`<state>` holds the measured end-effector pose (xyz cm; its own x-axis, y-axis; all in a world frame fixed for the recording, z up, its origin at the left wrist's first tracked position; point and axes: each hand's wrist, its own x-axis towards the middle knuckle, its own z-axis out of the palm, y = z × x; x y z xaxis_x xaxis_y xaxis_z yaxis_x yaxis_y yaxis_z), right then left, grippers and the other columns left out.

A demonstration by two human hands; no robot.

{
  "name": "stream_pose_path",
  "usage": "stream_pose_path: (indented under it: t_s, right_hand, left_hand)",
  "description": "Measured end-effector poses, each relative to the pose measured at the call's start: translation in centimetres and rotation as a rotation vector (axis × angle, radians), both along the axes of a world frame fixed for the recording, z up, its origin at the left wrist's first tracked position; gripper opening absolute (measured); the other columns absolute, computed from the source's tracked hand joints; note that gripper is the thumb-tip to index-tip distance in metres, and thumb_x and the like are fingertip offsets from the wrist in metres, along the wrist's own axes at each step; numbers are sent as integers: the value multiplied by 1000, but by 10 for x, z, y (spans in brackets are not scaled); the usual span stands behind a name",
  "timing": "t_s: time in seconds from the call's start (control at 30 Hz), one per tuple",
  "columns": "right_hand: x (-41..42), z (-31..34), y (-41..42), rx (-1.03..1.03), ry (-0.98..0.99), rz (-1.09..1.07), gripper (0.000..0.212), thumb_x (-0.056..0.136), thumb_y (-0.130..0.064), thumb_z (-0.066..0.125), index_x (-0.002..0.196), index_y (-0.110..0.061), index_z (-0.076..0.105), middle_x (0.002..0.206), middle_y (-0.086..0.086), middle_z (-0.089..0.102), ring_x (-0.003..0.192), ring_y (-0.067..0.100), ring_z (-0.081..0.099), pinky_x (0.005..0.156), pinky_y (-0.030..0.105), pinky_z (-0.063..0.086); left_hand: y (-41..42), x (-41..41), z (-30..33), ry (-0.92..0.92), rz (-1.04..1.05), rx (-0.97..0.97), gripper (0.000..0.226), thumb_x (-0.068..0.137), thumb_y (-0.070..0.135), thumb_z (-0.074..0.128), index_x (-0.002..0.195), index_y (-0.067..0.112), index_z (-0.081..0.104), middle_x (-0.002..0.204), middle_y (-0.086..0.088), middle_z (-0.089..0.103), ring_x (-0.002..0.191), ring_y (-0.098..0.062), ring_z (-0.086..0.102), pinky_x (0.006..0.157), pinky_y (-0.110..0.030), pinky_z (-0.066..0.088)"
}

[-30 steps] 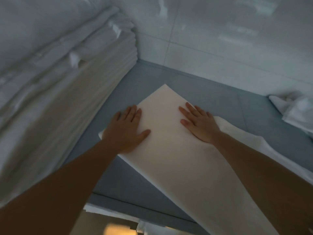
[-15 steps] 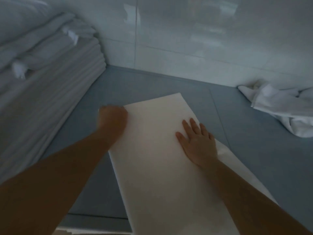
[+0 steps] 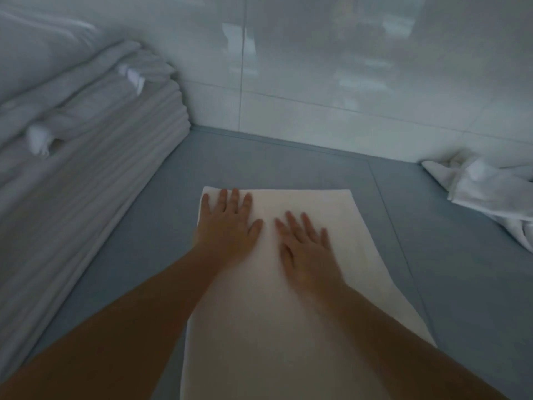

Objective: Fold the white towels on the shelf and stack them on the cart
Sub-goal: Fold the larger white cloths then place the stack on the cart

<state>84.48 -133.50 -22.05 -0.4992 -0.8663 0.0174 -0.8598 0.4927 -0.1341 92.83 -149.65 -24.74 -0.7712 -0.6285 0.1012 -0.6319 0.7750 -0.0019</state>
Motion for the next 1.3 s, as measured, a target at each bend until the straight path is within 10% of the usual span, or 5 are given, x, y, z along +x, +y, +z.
stream_pose_path:
  t_s: [0.37,0.57,0.8,0.93,1.3]
  right_hand:
    - [-113,1,-2,188,-11,-354,55,100,-50,10,152,-34,0,160,-9,-7,148,18,-5,115,58,-4]
    - [-6,-16,-13,98,33,7,63,87,-67,-2,147,-46,-7,159,-13,-9,147,18,-11,113,59,-10]
    - [-28,-14,27,133,42,-273,61,86,-72,3,143,-55,-9,158,-18,-11,147,17,-11,108,68,-4]
    - [-26,-16,25,109,27,-265,62,86,-72,4,143,-53,-7,158,-18,-8,147,18,-9,106,70,-3]
    - [-4,-11,111,24,101,-377,53,97,-55,19,148,-45,15,160,-3,14,145,22,15,112,45,20]
  left_hand:
    - [-12,-12,-3,64,-22,18,60,95,49,12,152,30,10,160,1,11,147,-24,6,116,-48,-3]
    - [-11,-12,-2,58,-15,-1,66,92,56,10,152,29,13,160,-1,15,147,-27,7,117,-50,-1]
    - [-2,-9,19,73,20,20,42,99,39,28,134,24,45,146,-3,41,139,-24,27,112,-54,19]
    - [48,37,11,63,141,157,50,98,37,25,147,27,28,157,-1,21,146,-20,11,108,-57,21]
    - [119,93,17,157,202,160,46,92,41,49,136,29,51,145,-10,41,127,-46,34,100,-53,32]
